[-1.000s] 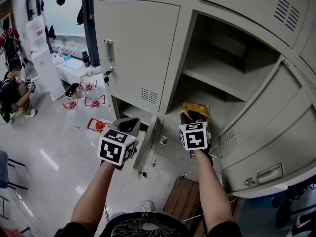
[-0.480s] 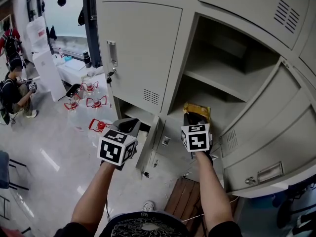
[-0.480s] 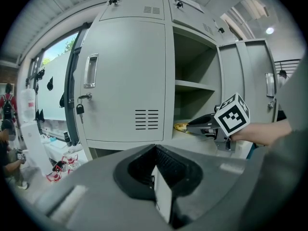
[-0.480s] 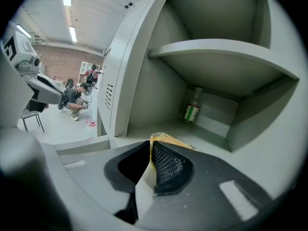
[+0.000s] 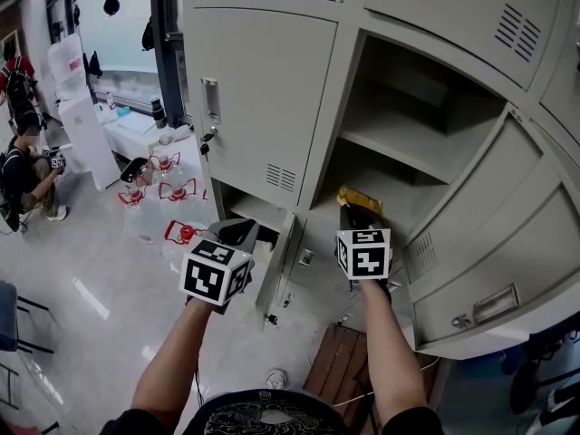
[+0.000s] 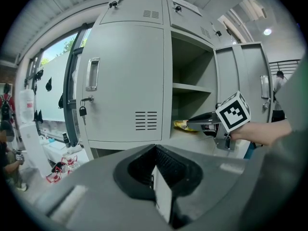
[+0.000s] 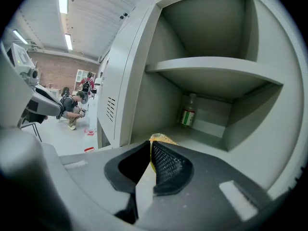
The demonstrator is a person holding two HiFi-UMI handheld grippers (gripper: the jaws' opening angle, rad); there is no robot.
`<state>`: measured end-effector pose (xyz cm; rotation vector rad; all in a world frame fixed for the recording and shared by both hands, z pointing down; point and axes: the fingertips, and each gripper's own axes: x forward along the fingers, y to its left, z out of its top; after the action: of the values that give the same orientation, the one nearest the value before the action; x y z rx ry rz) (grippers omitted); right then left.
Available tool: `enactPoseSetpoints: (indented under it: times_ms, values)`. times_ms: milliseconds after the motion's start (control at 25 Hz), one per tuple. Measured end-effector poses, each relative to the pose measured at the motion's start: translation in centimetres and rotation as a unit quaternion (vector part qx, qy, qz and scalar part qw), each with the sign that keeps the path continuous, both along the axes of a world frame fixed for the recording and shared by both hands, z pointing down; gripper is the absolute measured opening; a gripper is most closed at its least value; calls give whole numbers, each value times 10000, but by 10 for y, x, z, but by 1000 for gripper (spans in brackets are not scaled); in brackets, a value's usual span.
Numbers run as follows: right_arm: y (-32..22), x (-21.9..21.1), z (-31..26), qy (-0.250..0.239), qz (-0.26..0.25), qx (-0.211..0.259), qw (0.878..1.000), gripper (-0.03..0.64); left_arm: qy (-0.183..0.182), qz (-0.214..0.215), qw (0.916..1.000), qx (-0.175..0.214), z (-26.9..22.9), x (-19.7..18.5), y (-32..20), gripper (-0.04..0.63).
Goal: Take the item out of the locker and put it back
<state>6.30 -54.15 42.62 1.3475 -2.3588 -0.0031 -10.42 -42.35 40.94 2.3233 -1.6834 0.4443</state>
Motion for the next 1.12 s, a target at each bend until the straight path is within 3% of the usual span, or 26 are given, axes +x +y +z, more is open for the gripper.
enactPoseSetpoints:
  times_ms: [400,1120]
  values:
    - [19,5,-31,-504,279,242,9980,35,-20,170,9999,26,-5,-4,16,2]
    - [91,18,-68,-999,706,538,9910,35,68,584,9982,146,-14,-2,60,2]
